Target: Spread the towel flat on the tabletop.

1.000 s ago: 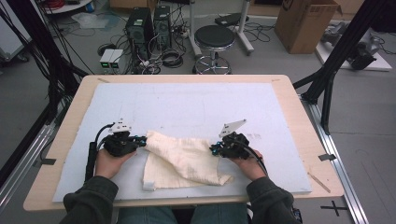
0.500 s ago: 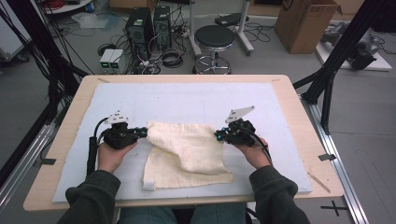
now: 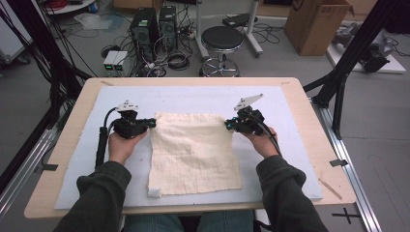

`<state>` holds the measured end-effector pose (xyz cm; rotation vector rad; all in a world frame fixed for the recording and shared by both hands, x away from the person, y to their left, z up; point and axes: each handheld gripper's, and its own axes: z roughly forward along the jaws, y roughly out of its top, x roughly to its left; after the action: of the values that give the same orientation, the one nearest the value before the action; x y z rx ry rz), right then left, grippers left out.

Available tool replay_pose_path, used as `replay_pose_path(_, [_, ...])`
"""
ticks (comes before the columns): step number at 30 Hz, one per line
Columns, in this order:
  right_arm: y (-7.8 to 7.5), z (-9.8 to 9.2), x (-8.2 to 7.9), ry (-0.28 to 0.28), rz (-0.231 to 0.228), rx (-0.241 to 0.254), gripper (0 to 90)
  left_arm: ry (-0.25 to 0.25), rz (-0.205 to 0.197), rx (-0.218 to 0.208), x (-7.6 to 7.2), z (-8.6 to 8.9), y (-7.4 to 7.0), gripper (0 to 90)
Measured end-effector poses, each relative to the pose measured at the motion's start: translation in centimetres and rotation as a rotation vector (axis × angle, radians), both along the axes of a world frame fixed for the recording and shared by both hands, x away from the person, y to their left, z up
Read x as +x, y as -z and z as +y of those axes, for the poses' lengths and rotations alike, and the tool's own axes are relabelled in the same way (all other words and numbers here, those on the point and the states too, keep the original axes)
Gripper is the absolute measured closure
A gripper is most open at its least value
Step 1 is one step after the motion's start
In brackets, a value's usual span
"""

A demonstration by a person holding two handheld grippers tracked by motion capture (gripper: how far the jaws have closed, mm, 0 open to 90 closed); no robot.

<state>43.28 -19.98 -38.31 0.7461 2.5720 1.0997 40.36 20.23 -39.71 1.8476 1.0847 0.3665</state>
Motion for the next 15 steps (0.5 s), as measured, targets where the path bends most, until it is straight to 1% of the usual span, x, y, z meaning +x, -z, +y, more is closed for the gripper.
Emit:
replay_pose_path(2, [0.0, -0.1, 1.0, 0.024, 0.009, -0.002, 85.2, -0.011, 0.003, 0.001, 0.9, -0.3, 0.1, 86.3])
replay_pose_path(4, [0.1, -0.2, 1.8, 0.047, 0.01, -0.003, 85.2, -0.029, 0.013, 0.012, 2.1, -0.6, 0.2, 86.4])
replay_pose_path(5, [0.2, -0.3, 2.3, 0.056, -0.008, 0.002, 85.1, -0.038, 0.011, 0.012, 2.4, -0.8, 0.2, 86.4])
replay_pose_path(6, [0.3, -0.3, 2.7, 0.067, -0.013, -0.001, 85.1, -0.049, -0.003, 0.011, 3.0, -0.8, 0.2, 85.9])
replay_pose_path(7, [0.3, -0.3, 3.1, 0.09, -0.017, -0.007, 83.6, -0.072, -0.019, 0.016, 3.4, -0.9, 0.2, 82.6])
replay_pose_path(8, [0.4, -0.4, 3.6, 0.123, -0.032, -0.02, 76.2, -0.086, -0.007, 0.02, 3.9, -1.0, 0.2, 73.2])
replay_pose_path(9, [0.4, -0.6, 4.1, 0.157, -0.037, -0.015, 71.6, -0.09, 0.009, 0.014, 4.3, -0.9, 0.3, 66.2])
replay_pose_path(10, [0.5, -0.9, 4.4, 0.174, -0.018, 0.002, 71.1, -0.089, 0.005, 0.007, 4.4, -0.8, 0.4, 65.5])
replay_pose_path(12, [0.6, -1.2, 4.7, 0.188, -0.022, 0.026, 68.6, -0.083, 0.013, 0.001, 4.4, -0.7, 0.5, 64.6])
replay_pose_path(14, [0.7, -1.4, 4.7, 0.174, 0.007, 0.056, 65.5, -0.062, 0.015, 0.003, 4.2, -0.5, 0.5, 63.0])
replay_pose_path(15, [0.8, -1.4, 4.6, 0.166, 0.012, 0.047, 64.5, -0.057, 0.012, 0.002, 4.0, -0.4, 0.5, 62.8])
